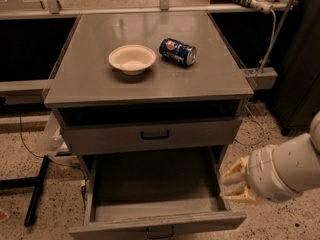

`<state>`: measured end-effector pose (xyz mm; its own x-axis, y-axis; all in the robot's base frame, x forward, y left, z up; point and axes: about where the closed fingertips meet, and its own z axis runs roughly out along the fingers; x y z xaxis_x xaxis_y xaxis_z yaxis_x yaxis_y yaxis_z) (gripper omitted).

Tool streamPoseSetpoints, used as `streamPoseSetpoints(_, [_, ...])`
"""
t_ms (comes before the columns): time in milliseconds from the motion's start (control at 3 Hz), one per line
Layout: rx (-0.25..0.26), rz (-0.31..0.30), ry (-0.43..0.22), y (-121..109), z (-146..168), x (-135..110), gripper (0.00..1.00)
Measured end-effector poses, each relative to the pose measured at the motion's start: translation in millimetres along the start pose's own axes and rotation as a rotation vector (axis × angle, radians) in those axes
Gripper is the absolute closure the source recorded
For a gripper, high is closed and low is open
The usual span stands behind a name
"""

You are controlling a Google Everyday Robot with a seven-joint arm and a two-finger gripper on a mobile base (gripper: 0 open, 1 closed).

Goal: Close middle drawer

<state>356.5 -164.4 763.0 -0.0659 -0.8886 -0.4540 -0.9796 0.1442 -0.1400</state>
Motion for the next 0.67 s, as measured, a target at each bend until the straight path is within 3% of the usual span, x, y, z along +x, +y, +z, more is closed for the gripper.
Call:
streamPoseSetpoints(333, [0.016, 0.017, -0.022, 0, 26, 37, 0.88])
streamPoseSetpoints(667, [0.004, 0.083, -0.036, -12, 47, 83, 1.00])
